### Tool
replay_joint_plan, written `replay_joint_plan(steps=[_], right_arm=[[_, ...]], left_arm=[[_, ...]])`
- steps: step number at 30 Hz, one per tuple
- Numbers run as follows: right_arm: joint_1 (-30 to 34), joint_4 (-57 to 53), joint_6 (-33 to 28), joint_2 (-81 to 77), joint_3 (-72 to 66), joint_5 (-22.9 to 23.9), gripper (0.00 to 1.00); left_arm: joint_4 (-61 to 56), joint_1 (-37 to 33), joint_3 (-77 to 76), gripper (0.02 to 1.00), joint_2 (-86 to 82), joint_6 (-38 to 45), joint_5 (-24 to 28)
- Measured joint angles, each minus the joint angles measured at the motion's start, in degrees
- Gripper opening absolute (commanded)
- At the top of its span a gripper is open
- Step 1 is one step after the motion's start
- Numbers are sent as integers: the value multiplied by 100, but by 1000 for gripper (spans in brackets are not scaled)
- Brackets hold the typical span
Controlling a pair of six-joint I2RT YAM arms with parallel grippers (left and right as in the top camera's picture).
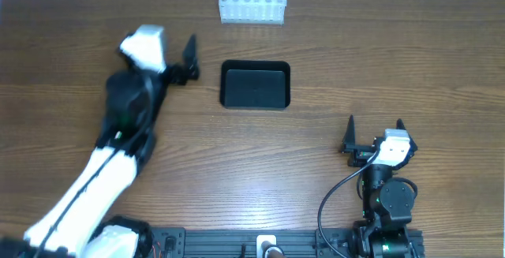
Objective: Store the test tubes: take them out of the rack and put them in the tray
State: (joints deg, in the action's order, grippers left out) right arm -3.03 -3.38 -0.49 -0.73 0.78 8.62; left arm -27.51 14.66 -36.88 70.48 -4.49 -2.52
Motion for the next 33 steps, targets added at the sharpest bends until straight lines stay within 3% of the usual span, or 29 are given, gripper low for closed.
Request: replay_joint_plan(steps=[7, 19, 33], right_arm=[[0, 0, 0, 0, -2, 2, 993], [0, -2, 0, 0, -2, 0, 993], [0, 0, 0, 0, -2, 2, 991]], left_arm=[[1143, 544, -1939, 998, 1851, 39, -623], [2942, 581, -5104, 993, 4378, -140, -850], [3108, 581, -6199, 939, 5582, -413, -1113]])
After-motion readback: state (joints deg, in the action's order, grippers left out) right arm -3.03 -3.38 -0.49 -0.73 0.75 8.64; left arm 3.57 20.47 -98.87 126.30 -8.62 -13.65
